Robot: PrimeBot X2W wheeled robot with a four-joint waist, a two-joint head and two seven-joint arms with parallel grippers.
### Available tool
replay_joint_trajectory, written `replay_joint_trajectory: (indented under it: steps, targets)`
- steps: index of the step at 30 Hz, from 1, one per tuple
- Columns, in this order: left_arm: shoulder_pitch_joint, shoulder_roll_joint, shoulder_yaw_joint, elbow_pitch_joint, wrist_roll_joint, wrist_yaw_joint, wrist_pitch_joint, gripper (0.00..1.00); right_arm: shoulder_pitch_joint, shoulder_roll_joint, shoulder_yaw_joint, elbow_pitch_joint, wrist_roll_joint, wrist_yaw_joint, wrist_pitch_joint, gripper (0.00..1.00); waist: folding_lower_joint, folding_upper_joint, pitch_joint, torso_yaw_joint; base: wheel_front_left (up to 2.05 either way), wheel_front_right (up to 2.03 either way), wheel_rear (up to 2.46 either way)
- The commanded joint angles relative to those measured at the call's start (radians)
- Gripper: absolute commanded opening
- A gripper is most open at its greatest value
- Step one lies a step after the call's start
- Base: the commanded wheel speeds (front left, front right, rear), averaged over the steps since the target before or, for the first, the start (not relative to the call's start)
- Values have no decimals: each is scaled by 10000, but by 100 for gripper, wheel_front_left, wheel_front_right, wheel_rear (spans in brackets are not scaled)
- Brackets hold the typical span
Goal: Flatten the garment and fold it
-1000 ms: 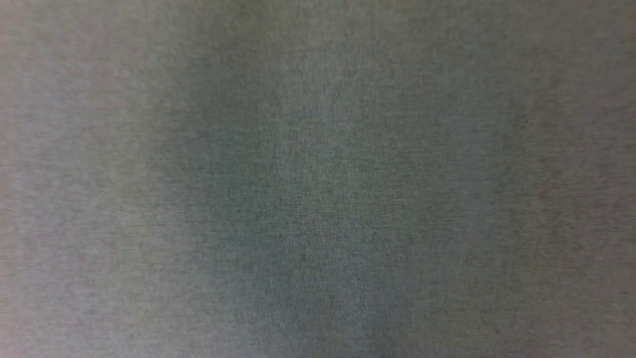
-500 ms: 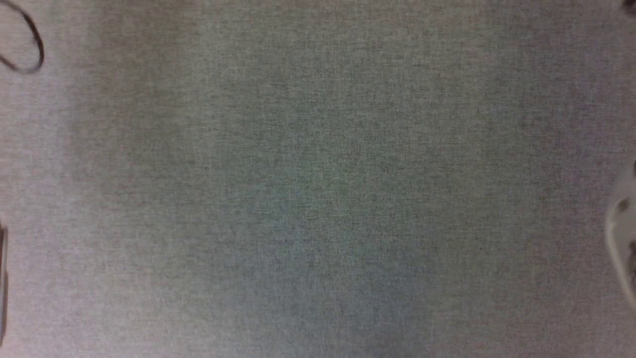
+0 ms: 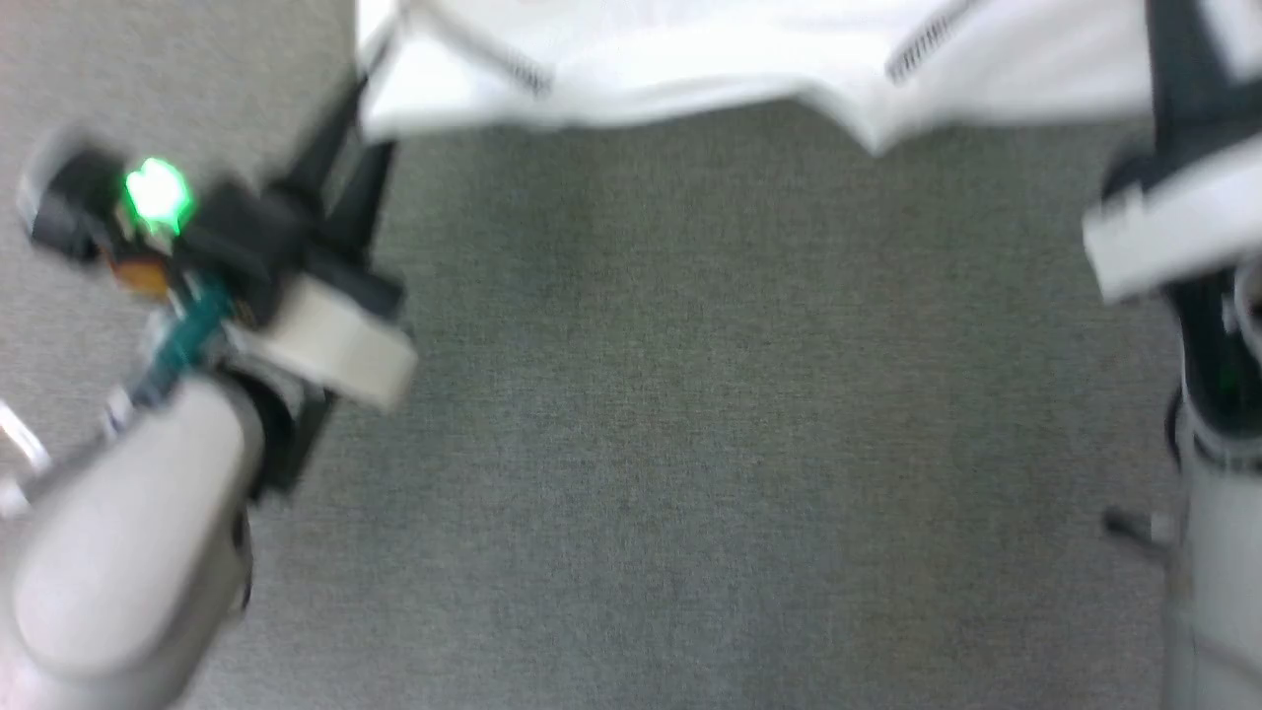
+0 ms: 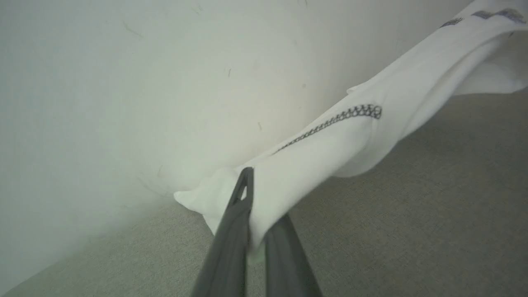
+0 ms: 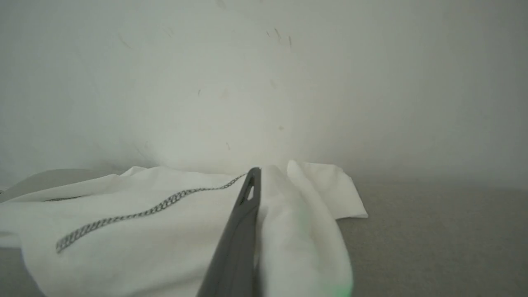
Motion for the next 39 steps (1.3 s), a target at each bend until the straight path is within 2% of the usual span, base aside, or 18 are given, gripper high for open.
replay_joint_trajectory:
  steps: [1,6,7,10,13,18,25,39]
  targets:
    - [913,145,-98,-334,104,417,71,0,989,-23,-312,-431,306,-17,-83,0,4,0,-1075,-6,0,0,0]
    - [3335,111,-297,-1021,-48,1507,167,0,3448,-23,-852,-846,1040,-17,-569,0,4,0,-1747,-80,0,0,0]
    - [3335,111,-297,-1021,-48,1507,167,0,3448,-23,-852,-846,1040,-17,-569,0,4,0,-1747,-80,0,0,0]
    - [4481,-12,-435,-1062,-232,1969,151,0,4677,-23,-976,-685,1500,-17,-961,0,4,0,-2103,-120,0,0,0]
    - [5305,-147,-643,-967,-571,2080,221,0,5707,-23,-933,-380,1981,-17,-1318,0,4,0,-2450,-144,0,0,0]
    - [6178,9,-1045,-858,-825,2048,725,0,6849,-23,-706,116,2556,-17,-1863,0,4,0,-2945,-202,0,0,0]
    - [7028,205,-1660,-682,-1370,1684,1643,0,7964,-22,-645,745,2763,-17,-2067,0,4,0,-3476,-186,0,0,0]
    - [7753,-41,-2221,-40,-2128,1442,2315,0,9132,-22,-814,1809,2809,-17,-953,0,4,0,-3976,-57,0,0,0]
